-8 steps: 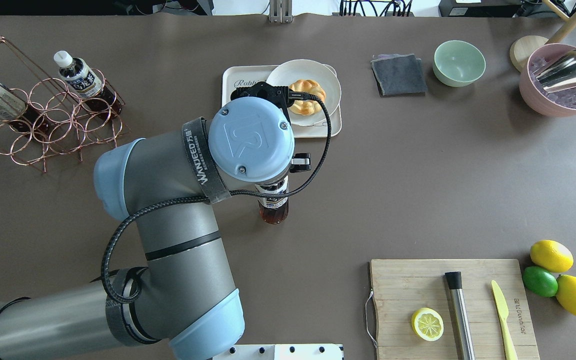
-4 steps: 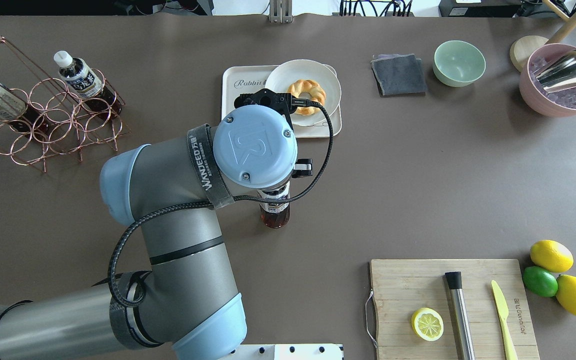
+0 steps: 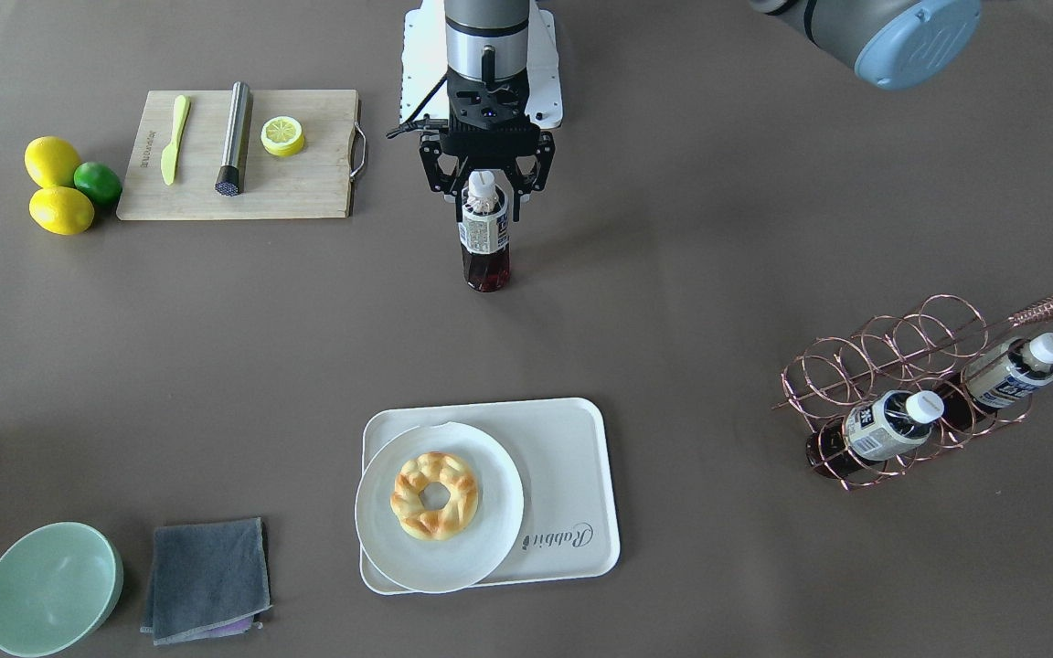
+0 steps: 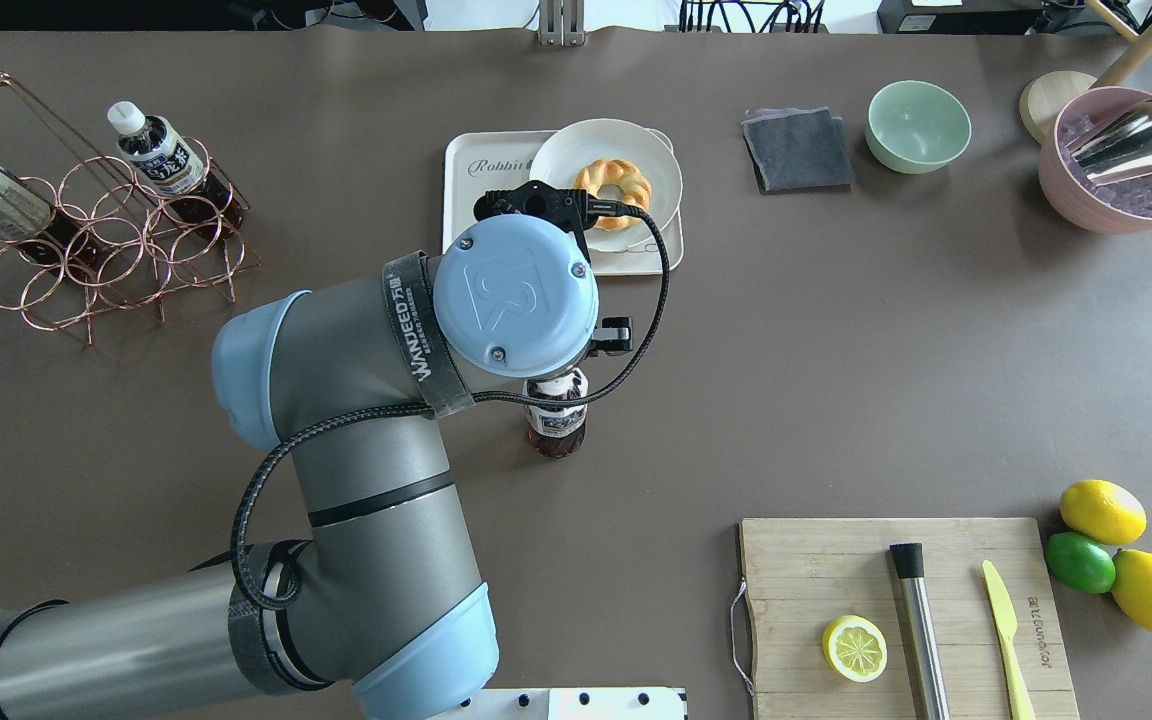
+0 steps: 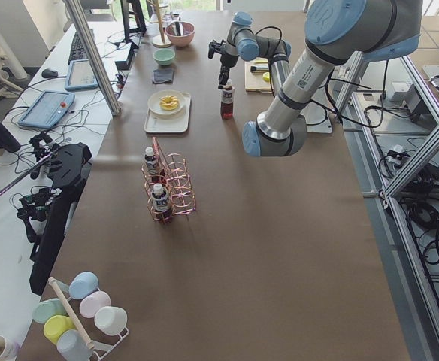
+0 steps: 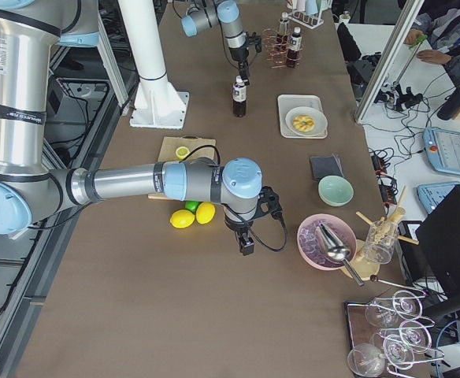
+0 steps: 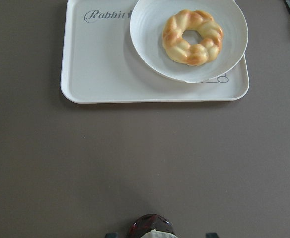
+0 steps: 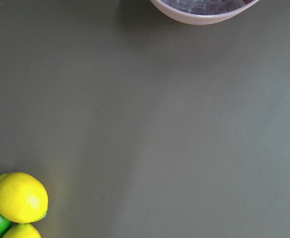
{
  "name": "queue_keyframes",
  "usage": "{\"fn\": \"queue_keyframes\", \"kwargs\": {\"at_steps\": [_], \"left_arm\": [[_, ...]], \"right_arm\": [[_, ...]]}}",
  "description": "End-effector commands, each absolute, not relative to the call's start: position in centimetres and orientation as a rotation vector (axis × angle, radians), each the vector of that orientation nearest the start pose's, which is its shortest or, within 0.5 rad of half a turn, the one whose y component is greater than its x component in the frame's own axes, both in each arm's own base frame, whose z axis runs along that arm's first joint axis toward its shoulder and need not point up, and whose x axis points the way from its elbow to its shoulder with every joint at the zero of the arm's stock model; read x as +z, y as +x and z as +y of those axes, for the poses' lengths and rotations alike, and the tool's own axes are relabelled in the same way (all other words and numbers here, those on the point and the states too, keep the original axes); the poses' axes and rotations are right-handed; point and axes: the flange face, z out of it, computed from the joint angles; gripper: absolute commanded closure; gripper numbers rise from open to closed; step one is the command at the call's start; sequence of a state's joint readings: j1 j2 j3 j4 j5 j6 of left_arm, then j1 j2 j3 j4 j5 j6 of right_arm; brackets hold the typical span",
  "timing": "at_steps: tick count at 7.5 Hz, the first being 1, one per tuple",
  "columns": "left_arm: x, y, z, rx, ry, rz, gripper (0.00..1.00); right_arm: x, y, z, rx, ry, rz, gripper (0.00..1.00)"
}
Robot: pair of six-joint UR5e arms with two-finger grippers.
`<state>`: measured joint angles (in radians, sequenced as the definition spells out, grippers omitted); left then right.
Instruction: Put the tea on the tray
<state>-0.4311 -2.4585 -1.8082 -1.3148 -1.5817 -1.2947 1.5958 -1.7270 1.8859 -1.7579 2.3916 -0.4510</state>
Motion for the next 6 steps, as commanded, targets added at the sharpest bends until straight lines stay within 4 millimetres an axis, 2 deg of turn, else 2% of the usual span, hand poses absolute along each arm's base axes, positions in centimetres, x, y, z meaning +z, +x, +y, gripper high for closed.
{"fn": "queue_keyframes", "kwargs": {"at_steps": [1,2,3,4,5,6], "left_arm": [[5.7,51.4,-39.0,-0.146,0.303,0.836,0.05],[5.2,49.0,-40.1,-0.167,0.32,0.851,0.05],[5.3,45.8,-41.5,-0.141,0.349,0.819,0.05],[6.1,40.3,-43.5,-0.057,0.329,0.781,0.05],[8.0,34.6,-46.0,-0.029,0.322,0.764,0.05],[11.5,29.3,-47.2,0.017,0.308,0.767,0.04]], "right_arm": [[56.7,6.7,-43.1,-0.359,0.196,-0.832,0.0],[52.1,6.1,-45.7,-0.311,0.234,-0.829,0.0],[47.3,3.4,-47.6,-0.271,0.246,-0.833,0.0],[41.8,-1.0,-49.9,-0.211,0.234,-0.857,0.0],[36.4,-6.2,-50.4,-0.155,0.21,-0.886,0.0],[32.1,-10.8,-49.8,-0.14,0.206,-0.895,0.0]]}}
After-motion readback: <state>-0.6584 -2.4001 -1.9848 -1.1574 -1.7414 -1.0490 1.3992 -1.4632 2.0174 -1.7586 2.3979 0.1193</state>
